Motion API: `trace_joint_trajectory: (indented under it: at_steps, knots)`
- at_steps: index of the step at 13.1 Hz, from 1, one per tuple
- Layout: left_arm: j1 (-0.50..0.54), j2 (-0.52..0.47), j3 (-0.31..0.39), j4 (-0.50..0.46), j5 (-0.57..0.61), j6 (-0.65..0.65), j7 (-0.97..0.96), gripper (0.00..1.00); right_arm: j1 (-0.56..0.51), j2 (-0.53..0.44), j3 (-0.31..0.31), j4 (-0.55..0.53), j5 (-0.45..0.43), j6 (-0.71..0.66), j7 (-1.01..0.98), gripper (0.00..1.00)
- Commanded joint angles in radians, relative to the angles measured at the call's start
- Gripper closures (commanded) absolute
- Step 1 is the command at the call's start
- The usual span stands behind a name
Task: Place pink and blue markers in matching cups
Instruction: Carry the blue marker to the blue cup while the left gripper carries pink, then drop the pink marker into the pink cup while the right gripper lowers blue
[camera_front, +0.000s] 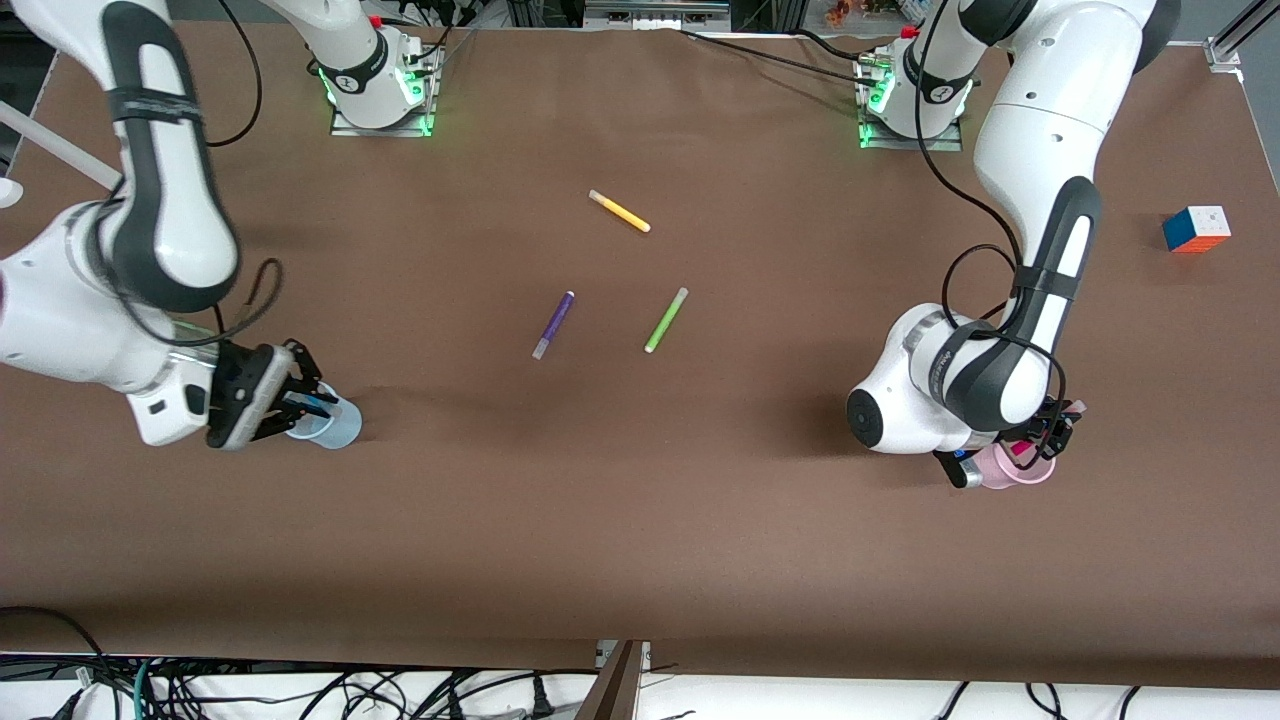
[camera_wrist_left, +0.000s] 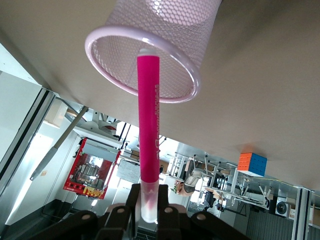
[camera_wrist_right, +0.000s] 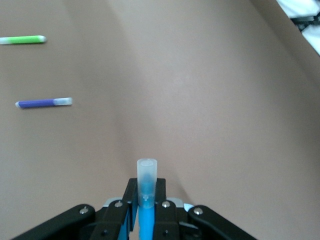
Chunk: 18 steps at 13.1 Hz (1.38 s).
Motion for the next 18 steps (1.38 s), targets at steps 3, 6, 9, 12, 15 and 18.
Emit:
trace_joint_trajectory:
  at_steps: [3, 6, 9, 12, 15, 18]
  knots:
    - [-0.002, -0.011, 0.001, 0.030, 0.003, -0.003, 0.022, 0.00, -0.079, 0.034, 0.013, 0.004, 0.180, -0.039, -0.258, 0.99]
    - [0.029, -0.081, 0.004, 0.154, -0.292, -0.009, 0.029, 0.00, -0.125, 0.083, 0.013, 0.004, 0.333, -0.106, -0.427, 0.99]
    - [0.099, -0.189, 0.004, 0.175, -0.562, -0.007, -0.010, 0.00, -0.183, 0.100, 0.013, 0.002, 0.376, -0.183, -0.490, 0.99]
    - [0.172, -0.288, 0.004, 0.200, -0.876, -0.009, -0.209, 0.00, -0.226, 0.117, 0.013, 0.002, 0.431, -0.255, -0.573, 0.99]
    - [0.196, -0.385, 0.004, 0.198, -1.035, -0.009, -0.358, 0.00, -0.234, 0.122, 0.014, 0.004, 0.450, -0.269, -0.593, 0.99]
    - [0.208, -0.467, -0.001, 0.200, -1.127, -0.013, -0.415, 0.00, -0.240, 0.142, 0.014, 0.005, 0.490, -0.270, -0.635, 0.99]
